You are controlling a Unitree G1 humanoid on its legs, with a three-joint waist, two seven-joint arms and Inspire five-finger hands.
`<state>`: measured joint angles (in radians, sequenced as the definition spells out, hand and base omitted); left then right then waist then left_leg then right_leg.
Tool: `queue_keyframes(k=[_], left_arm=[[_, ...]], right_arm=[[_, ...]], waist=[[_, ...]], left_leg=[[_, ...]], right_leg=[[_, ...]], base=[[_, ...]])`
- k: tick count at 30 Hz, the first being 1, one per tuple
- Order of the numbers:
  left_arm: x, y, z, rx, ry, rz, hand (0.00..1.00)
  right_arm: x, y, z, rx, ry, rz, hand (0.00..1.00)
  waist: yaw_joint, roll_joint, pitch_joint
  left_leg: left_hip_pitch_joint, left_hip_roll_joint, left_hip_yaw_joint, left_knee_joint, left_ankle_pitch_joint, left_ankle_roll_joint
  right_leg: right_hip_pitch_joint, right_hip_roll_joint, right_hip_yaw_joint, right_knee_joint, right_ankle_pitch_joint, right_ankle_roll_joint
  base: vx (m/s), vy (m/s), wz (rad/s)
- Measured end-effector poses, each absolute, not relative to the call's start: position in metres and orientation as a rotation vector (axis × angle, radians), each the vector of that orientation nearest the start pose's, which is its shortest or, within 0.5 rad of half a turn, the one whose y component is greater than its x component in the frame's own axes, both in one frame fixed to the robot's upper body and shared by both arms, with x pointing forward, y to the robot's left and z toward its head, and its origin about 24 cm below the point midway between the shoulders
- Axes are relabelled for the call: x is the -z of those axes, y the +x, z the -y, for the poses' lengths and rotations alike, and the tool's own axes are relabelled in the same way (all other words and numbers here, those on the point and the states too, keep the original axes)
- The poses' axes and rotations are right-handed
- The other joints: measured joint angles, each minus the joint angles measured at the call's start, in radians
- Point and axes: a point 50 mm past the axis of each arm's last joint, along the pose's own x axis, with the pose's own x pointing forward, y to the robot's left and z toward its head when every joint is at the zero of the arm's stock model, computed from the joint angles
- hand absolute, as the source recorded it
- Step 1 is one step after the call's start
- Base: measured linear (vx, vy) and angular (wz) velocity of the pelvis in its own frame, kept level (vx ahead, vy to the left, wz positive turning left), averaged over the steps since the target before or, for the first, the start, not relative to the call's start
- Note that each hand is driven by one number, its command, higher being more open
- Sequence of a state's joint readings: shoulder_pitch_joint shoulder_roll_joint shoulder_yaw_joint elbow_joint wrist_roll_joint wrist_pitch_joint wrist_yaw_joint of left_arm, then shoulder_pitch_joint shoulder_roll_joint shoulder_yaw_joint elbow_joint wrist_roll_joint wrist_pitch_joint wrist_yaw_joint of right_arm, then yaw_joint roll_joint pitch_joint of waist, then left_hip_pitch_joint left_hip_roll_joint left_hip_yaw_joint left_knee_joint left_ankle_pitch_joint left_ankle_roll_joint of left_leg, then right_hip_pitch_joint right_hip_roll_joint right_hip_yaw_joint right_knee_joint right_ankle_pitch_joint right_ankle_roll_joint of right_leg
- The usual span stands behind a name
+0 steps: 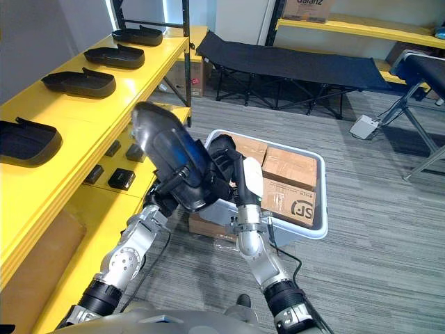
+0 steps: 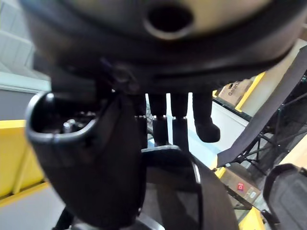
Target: Walk over and take three plastic housings, then place them on the shelf
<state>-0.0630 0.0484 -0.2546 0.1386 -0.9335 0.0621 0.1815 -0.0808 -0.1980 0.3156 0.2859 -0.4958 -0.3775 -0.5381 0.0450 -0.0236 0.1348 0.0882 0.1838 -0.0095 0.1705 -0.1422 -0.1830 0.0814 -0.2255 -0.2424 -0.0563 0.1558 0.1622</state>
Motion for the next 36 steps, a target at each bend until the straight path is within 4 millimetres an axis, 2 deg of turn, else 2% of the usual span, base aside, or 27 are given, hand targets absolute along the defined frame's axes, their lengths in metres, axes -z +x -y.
queue_keyframes(k=[6, 11, 12, 16, 20, 22, 25, 27, 28, 30, 33, 36], left_arm=[[-0.01, 0.253, -0.093, 0.079, -0.911, -0.357, 0.0], [-0.01, 0.252, -0.089, 0.094, -0.967, -0.377, 0.0], [-0.01, 0.252, -0.088, 0.096, -0.971, -0.375, 0.0], [-0.015, 0.253, -0.087, 0.099, -1.012, -0.313, 0.0], [-0.032, 0.26, -0.088, 0.099, -0.968, -0.163, 0.0], [-0.054, 0.262, -0.095, 0.094, -0.829, -0.015, 0.0], [-0.085, 0.261, -0.102, 0.06, -0.714, 0.163, 0.0], [-0.113, 0.256, -0.115, -0.016, -0.586, 0.354, 0.0], [-0.118, 0.255, -0.119, -0.049, -0.548, 0.398, 0.0], [-0.132, 0.247, -0.14, -0.171, -0.452, 0.525, 0.0], [-0.133, 0.237, -0.158, -0.262, -0.377, 0.566, 0.0], [-0.119, 0.229, -0.167, -0.319, -0.318, 0.504, 0.0]], right_arm=[[-0.036, 0.248, 0.116, 0.04, -0.569, 0.406, 0.0], [-0.038, 0.248, 0.116, 0.053, -0.567, 0.42, 0.0], [-0.038, 0.248, 0.116, 0.056, -0.566, 0.423, 1.0], [-0.04, 0.245, 0.112, 0.051, -0.529, 0.454, 1.0], [-0.037, 0.235, 0.1, 0.013, -0.469, 0.47, 1.0], [-0.042, 0.228, 0.097, 0.031, -0.421, 0.486, 1.0], [-0.049, 0.222, 0.1, 0.042, -0.351, 0.497, 1.0], [-0.065, 0.217, 0.112, 0.067, -0.159, 0.517, 1.0], [-0.07, 0.216, 0.117, 0.079, -0.098, 0.524, 1.0], [-0.088, 0.213, 0.143, 0.172, 0.06, 0.585, 1.0], [-0.098, 0.204, 0.178, 0.314, 0.096, 0.639, 1.0], [-0.101, 0.193, 0.199, 0.404, 0.052, 0.655, 1.0]], waist=[[0.006, -0.014, -0.004], [-0.009, -0.015, -0.005], [-0.013, -0.015, -0.005], [-0.023, -0.015, -0.005], [-0.024, -0.015, -0.007], [-0.021, -0.014, -0.008], [-0.025, -0.012, -0.009], [-0.032, -0.005, -0.013], [-0.034, -0.003, -0.014], [-0.049, 0.007, -0.02], [-0.051, 0.014, -0.024], [-0.06, 0.023, -0.029]], left_leg=[[-0.008, 0.0, -0.003, 0.0, 0.0, 0.0], [-0.009, 0.0, -0.003, -0.002, 0.0, 0.0], [-0.009, 0.0, -0.003, -0.002, 0.0, 0.0], [-0.009, 0.0, 0.002, -0.004, 0.0, 0.0], [-0.009, 0.0, 0.005, -0.006, 0.0, 0.0], [-0.013, -0.001, 0.007, -0.011, 0.003, -0.001], [-0.01, -0.001, 0.008, -0.017, 0.005, -0.001], [-0.009, -0.001, 0.013, -0.018, 0.005, -0.001], [-0.008, -0.001, 0.015, -0.019, 0.005, -0.001], [-0.004, -0.001, 0.023, -0.022, 0.005, -0.001], [0.008, -0.002, 0.039, -0.033, 0.004, 0.0], [0.007, -0.002, 0.06, -0.036, 0.004, 0.001]], right_leg=[[-0.003, -0.001, -0.004, -0.001, 0.0, 0.0], [-0.005, -0.001, -0.003, -0.001, 0.0, 0.0], [-0.005, -0.001, -0.003, -0.001, 0.0, 0.0], [-0.01, -0.001, 0.0, -0.001, 0.0, 0.0], [-0.015, 0.0, 0.002, -0.001, -0.001, -0.003], [-0.028, 0.0, 0.005, 0.003, -0.001, -0.003], [-0.031, 0.0, 0.006, 0.003, -0.001, -0.003], [-0.036, 0.0, 0.011, 0.005, -0.001, -0.003], [-0.037, 0.0, 0.013, 0.005, -0.001, -0.003], [-0.039, 0.0, 0.022, 0.006, -0.001, -0.002], [-0.042, 0.0, 0.036, 0.005, -0.003, -0.002], [-0.059, 0.001, 0.055, 0.004, -0.009, -0.005]], base=[[0.0, 0.001, 0.02], [0.0, 0.0, 0.0], [0.0, 0.0, 0.0], [0.0, 0.0, -0.03], [0.0, 0.0, -0.02], [0.0, 0.011, -0.05], [0.0, 0.0, 0.0], [0.02, 0.026, -0.05], [0.01, 0.03, -0.08], [-0.01, 0.027, -0.1], [-0.03, 0.022, -0.15], [-0.03, 0.021, -0.18]])
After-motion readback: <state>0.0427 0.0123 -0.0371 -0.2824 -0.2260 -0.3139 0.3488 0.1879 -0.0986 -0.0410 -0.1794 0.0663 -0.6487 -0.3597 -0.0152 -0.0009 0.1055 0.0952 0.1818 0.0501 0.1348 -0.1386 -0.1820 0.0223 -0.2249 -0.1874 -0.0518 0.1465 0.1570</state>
